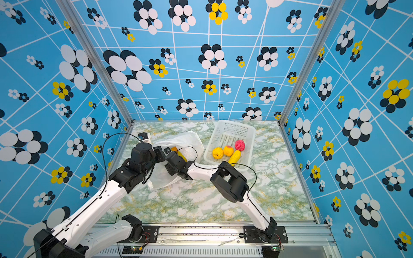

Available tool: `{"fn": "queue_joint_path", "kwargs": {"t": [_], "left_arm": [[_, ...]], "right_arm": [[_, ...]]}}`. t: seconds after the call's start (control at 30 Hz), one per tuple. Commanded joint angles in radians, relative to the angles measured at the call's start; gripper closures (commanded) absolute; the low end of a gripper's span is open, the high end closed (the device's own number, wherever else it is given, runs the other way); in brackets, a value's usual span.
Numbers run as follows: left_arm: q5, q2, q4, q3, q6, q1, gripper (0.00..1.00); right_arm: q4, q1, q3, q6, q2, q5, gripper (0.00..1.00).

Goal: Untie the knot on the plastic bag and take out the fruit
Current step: 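Lift the green round fruit out of the bag and carry it to the basket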

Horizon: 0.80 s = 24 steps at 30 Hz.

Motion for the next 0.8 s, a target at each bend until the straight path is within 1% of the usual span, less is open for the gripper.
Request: {"fn": "queue_joint_path", "kwargs": {"t": [0.0,0.2,0.3,0.37,0.47,0.5,0.53,0.6,0.63,0.7,0.77], "left_arm": [[0.014,-0.003,-0.006,0.033,-0.069,0.003,1.00],[0.025,-0.022,0.041,-0.022,-0.119,0.002,1.00],[-0.002,-0.013,-0.026,0.007,-0.171,0.003,1.00],[0.001,-0.007,-0.070,0.028,-0.198,0.003,1.00],[0.001,-0.021,-0.090,0.004,-0.257,0.005,1.00],[0.005,-0.031,-0.081,-0.009,-0.257,0.007,1.00],[0.022,-0.040,-0.061,-0.017,-0.240,0.008,1.00],[0.108,-0.055,-0.020,-0.011,-0.165,0.018,1.00],[0.136,-0.061,-0.016,-0.006,-0.156,0.018,1.00],[0.155,-0.077,0.001,-0.025,-0.163,0.017,1.00],[0.154,-0.109,0.061,-0.092,-0.189,0.014,1.00]], "right_arm": [[0.126,0.001,-0.131,-0.015,-0.178,-0.038,0.51],[0.335,0.001,-0.433,-0.048,-0.422,-0.037,0.55],[0.393,0.000,-0.553,-0.053,-0.550,-0.005,0.56],[0.430,0.000,-0.625,-0.064,-0.635,0.014,0.57],[0.506,-0.002,-0.749,-0.080,-0.762,0.048,0.58],[0.525,-0.004,-0.788,-0.080,-0.805,0.082,0.59],[0.537,-0.008,-0.817,-0.078,-0.841,0.119,0.60],[0.537,-0.030,-0.865,-0.065,-0.916,0.214,0.64],[0.522,-0.050,-0.880,-0.048,-0.948,0.248,0.64],[0.478,-0.114,-0.899,-0.003,-0.991,0.259,0.65],[0.419,-0.178,-0.903,0.049,-1.005,0.263,0.66]]}}
